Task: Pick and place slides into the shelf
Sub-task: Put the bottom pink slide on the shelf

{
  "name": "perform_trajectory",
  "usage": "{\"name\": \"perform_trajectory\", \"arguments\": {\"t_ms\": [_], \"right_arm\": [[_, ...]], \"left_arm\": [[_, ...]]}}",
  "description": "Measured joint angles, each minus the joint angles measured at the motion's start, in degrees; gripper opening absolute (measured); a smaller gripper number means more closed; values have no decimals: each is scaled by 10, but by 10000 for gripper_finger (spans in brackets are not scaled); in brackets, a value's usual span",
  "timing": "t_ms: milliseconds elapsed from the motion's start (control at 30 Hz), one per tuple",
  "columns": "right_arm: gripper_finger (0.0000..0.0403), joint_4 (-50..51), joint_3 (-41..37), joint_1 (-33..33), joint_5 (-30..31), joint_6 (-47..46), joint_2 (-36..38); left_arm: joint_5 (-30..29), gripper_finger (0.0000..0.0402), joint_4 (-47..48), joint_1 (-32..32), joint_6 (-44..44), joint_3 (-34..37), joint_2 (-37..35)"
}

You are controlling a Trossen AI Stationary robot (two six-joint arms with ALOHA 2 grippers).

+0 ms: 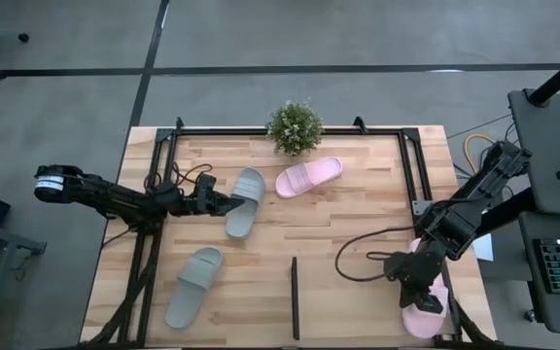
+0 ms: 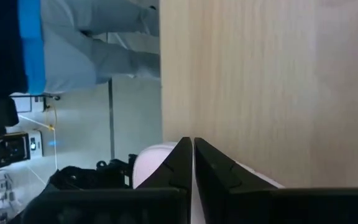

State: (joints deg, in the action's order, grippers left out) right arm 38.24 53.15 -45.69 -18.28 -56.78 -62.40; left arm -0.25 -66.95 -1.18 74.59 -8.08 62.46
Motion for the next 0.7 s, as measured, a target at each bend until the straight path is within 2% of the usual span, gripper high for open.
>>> {"name": "perform_trajectory", "arguments": {"t_ms": [233, 500, 700], "right_arm": [[8, 23, 0, 0, -2, -10, 15], [8, 44, 0, 0, -43, -19, 20], [8, 23, 0, 6, -38, -11, 20]], "left_arm": [[0, 0, 0, 0, 0, 0, 0], [0, 0, 0, 0, 0, 0, 0], [0, 0, 0, 0, -3, 0, 0]]}}
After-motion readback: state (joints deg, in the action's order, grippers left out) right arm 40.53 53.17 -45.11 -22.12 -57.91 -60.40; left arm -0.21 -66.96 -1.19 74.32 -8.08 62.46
